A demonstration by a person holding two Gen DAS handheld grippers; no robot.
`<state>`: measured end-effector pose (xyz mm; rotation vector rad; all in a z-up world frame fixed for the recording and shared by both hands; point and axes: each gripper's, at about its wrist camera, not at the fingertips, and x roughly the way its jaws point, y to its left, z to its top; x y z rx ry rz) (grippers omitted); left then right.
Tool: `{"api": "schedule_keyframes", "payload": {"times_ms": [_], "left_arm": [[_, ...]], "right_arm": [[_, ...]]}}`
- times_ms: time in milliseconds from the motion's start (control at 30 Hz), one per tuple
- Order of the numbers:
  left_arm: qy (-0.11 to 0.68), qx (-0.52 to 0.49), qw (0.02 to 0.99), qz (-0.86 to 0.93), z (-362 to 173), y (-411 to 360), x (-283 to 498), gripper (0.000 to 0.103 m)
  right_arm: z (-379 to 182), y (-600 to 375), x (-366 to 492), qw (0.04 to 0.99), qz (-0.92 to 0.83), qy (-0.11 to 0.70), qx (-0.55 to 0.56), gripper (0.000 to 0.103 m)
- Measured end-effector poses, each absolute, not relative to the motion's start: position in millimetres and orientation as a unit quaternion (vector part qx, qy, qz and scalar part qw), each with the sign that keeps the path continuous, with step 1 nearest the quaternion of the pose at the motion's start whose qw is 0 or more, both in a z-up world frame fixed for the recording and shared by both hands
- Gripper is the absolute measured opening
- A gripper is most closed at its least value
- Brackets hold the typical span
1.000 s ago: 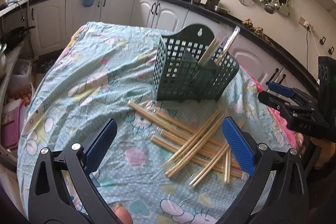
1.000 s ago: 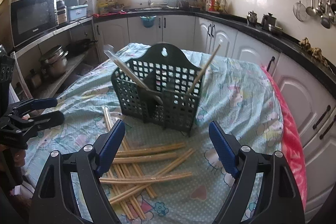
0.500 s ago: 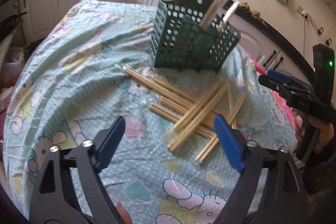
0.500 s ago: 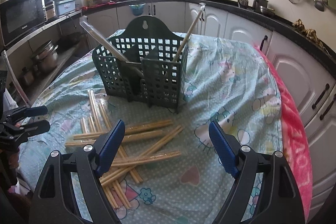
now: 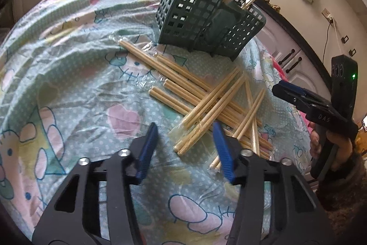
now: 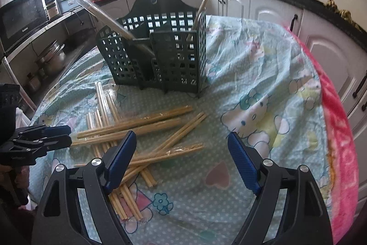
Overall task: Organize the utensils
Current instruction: 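Close the left tool on more chopsticks while the right tool grasps chopsticks too, then raise the left tool's chopsticks over the caddy while the right tool carries its chopsticks there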
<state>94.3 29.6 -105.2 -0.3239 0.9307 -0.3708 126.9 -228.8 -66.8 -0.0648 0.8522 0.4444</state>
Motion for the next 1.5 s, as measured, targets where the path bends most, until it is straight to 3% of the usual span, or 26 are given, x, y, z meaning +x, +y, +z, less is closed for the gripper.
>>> {"api": "schedule_keyframes", "payload": {"times_ms": [233, 367, 533, 633, 800, 900, 1500], "left_arm": [[0.447, -0.167, 0.860, -0.182, -110, 35, 98, 0.023], [0.447, -0.177, 0.858, -0.181, -111, 40, 98, 0.014], [0.446, -0.180, 0.858, -0.181, -112, 43, 98, 0.011], [0.444, -0.181, 0.859, -0.180, -110, 45, 97, 0.009], [0.436, -0.181, 0.863, -0.179, -104, 47, 98, 0.007], [0.425, -0.179, 0.869, -0.180, -94, 49, 97, 0.005], [0.326, -0.147, 0.907, -0.222, 0, 27, 92, 0.000]], "right_arm": [[-80, -239, 138, 0.877, 0.210, 0.433, 0.004, 0.074], [-88, -245, 146, 0.868, 0.215, 0.447, 0.035, 0.065], [-97, -253, 156, 0.855, 0.220, 0.462, 0.078, 0.056], [-102, -258, 162, 0.846, 0.226, 0.471, 0.107, 0.046], [-102, -259, 164, 0.841, 0.234, 0.473, 0.120, 0.014], [-95, -257, 161, 0.846, 0.237, 0.464, 0.112, 0.008], [7, -218, 126, 0.889, 0.298, 0.345, 0.033, 0.002]]}}
